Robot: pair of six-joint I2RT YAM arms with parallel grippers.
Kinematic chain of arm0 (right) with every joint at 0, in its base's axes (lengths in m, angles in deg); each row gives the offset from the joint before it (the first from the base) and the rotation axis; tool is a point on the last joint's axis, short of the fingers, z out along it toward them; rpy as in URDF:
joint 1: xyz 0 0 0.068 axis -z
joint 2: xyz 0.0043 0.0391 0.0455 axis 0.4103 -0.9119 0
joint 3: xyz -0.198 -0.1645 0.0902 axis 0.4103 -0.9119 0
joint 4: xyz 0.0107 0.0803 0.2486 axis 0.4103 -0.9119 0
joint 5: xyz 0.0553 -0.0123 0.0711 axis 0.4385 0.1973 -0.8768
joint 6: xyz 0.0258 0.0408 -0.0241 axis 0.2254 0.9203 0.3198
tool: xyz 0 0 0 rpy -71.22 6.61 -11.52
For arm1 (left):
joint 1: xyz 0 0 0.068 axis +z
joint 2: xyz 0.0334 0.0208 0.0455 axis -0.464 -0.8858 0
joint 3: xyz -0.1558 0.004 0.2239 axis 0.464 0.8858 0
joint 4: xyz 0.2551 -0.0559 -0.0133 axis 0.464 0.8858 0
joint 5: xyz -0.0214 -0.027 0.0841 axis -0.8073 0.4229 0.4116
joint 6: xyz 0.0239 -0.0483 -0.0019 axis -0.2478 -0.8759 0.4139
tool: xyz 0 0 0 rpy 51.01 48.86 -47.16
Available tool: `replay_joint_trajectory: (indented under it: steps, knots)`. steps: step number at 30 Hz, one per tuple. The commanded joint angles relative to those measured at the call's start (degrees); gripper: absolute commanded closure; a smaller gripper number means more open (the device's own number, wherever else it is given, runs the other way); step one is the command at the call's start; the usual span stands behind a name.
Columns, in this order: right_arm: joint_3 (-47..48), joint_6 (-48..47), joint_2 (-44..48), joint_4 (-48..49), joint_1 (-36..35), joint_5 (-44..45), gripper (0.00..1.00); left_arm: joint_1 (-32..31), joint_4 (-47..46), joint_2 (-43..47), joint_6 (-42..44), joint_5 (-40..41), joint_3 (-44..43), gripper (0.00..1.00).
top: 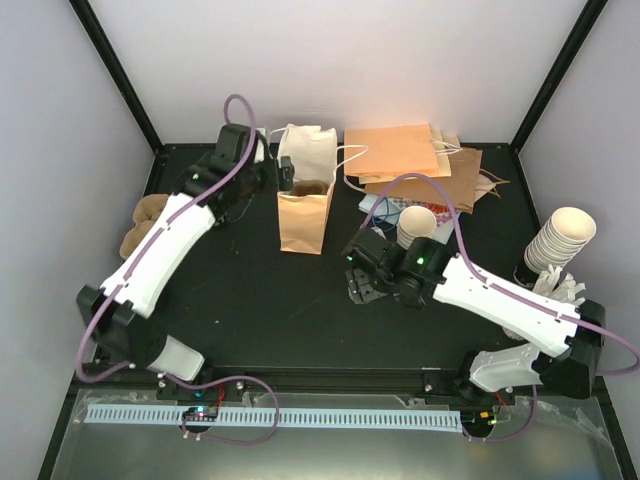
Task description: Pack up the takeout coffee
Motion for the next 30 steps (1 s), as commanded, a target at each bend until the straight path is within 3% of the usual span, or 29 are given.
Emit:
replay_joint_trajectory:
  steps: [1, 8, 11, 13, 14, 23, 30]
  knots:
    - [2.08, -2.47, 3.02, -1.12, -0.14, 2.41, 0.19, 0.63, 10.35, -8.52, 1.63, 6.47, -9.93, 0.08]
    - [10.51, -7.35, 4.96, -4.8, -0.19, 5.18, 0.2, 0.74, 17.71, -17.81, 3.65, 3.11, -19.35, 0.41]
    - [16.71, -10.03, 4.88, -6.51, -0.16, 5.06, 0.2, 0.52, 17.9, -18.09, 4.69, 0.12, -19.43, 0.68]
    - [20.62, -11.65, 4.88, -7.1, -0.19, 4.52, 0.2, 0.03, 17.54, -17.14, 6.38, -0.62, -18.97, 0.91]
    - [22.4, -12.4, 4.9, -7.32, -0.18, 4.19, 0.2, -0.3, 17.39, -16.39, 7.32, -0.35, -18.61, 0.97]
    - [35.69, -17.1, 5.91, -6.69, -0.14, -5.5, 0.2, -2.82, 16.35, -5.81, 17.81, 5.43, -12.69, 0.98]
    - [33.89, -19.16, 8.91, -0.76, -0.19, -4.96, 0.23, -8.63, 15.44, 0.84, 24.72, 8.02, -4.96, 0.98]
